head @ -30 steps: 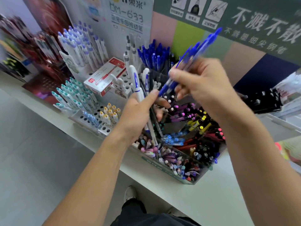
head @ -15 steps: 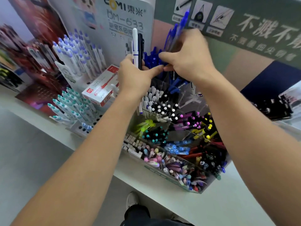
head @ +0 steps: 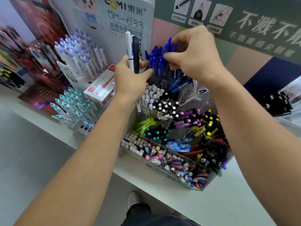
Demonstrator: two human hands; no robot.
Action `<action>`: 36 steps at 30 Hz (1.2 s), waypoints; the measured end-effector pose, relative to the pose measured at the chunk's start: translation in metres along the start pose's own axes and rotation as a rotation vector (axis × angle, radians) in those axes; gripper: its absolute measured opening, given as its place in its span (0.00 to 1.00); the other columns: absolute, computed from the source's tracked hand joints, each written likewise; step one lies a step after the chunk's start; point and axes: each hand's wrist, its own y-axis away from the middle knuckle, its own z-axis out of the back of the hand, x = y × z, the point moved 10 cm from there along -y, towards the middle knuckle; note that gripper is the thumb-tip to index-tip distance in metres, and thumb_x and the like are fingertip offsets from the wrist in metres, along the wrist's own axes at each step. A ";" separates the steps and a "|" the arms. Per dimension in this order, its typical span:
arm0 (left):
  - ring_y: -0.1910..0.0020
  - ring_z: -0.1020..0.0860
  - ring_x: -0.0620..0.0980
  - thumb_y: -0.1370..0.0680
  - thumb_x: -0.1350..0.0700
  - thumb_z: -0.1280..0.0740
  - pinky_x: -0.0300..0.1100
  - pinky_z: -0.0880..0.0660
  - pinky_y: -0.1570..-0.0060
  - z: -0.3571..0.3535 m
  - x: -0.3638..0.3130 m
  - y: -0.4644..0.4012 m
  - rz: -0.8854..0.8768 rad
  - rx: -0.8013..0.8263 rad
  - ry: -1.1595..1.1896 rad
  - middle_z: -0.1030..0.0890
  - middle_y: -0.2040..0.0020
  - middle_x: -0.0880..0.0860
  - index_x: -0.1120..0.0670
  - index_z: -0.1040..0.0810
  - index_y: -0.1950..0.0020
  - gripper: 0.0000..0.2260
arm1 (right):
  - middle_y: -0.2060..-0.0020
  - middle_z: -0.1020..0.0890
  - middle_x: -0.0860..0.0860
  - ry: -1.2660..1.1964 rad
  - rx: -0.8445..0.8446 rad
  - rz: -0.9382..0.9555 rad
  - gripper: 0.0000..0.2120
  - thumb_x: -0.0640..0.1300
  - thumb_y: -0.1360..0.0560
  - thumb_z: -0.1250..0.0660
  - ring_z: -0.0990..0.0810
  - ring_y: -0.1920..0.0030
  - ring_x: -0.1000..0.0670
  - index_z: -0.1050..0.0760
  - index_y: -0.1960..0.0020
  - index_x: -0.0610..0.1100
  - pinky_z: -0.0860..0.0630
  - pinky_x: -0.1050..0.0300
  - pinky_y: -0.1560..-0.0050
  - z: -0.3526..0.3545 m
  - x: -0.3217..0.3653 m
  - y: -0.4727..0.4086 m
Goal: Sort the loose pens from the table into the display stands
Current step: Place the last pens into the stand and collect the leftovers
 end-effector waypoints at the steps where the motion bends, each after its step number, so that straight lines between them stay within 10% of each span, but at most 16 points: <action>1: 0.53 0.15 0.47 0.30 0.65 0.23 0.45 0.18 0.52 -0.001 0.001 0.000 0.018 0.011 0.027 0.14 0.52 0.53 0.53 0.27 0.57 0.14 | 0.67 0.15 0.45 0.080 0.051 0.001 0.03 0.39 0.27 0.24 0.15 0.69 0.50 0.16 0.55 0.40 0.16 0.50 0.63 -0.004 0.001 0.000; 8: 0.75 0.31 0.43 0.24 0.65 0.28 0.36 0.34 0.75 -0.002 0.004 0.015 0.232 0.164 0.244 0.21 0.63 0.54 0.56 0.26 0.51 0.09 | 0.62 0.15 0.44 0.401 0.220 -0.004 0.05 0.39 0.27 0.24 0.14 0.63 0.46 0.16 0.52 0.39 0.15 0.50 0.56 -0.022 0.017 -0.009; 12: 0.76 0.34 0.40 0.17 0.64 0.38 0.33 0.36 0.76 -0.002 0.003 0.036 0.338 0.325 0.416 0.25 0.53 0.56 0.57 0.23 0.46 0.05 | 0.65 0.17 0.51 0.268 0.116 0.033 0.02 0.42 0.24 0.26 0.17 0.69 0.55 0.15 0.52 0.44 0.21 0.67 0.68 -0.014 0.025 -0.006; 22: 0.74 0.40 0.45 0.21 0.62 0.31 0.37 0.40 0.75 -0.047 -0.017 0.118 0.275 0.707 0.249 0.34 0.71 0.47 0.53 0.31 0.53 0.09 | 0.71 0.18 0.48 -0.131 0.250 -0.130 0.18 0.59 0.30 0.24 0.24 0.75 0.52 0.14 0.58 0.43 0.25 0.60 0.73 0.007 0.006 0.076; 30: 0.76 0.37 0.44 0.24 0.47 0.35 0.34 0.42 0.78 -0.092 -0.010 0.160 0.430 0.691 0.450 0.30 0.66 0.52 0.57 0.31 0.53 0.13 | 0.67 0.23 0.40 -0.562 0.249 -0.334 0.04 0.36 0.24 0.27 0.24 0.72 0.53 0.19 0.57 0.35 0.26 0.65 0.71 0.021 -0.059 0.125; 36: 0.78 0.36 0.43 0.16 0.58 0.47 0.32 0.41 0.81 -0.119 -0.009 0.185 0.571 0.774 0.548 0.24 0.63 0.54 0.57 0.30 0.52 0.09 | 0.68 0.19 0.42 -0.594 0.189 -0.328 0.02 0.35 0.25 0.27 0.23 0.72 0.53 0.17 0.53 0.36 0.24 0.63 0.72 0.049 -0.074 0.148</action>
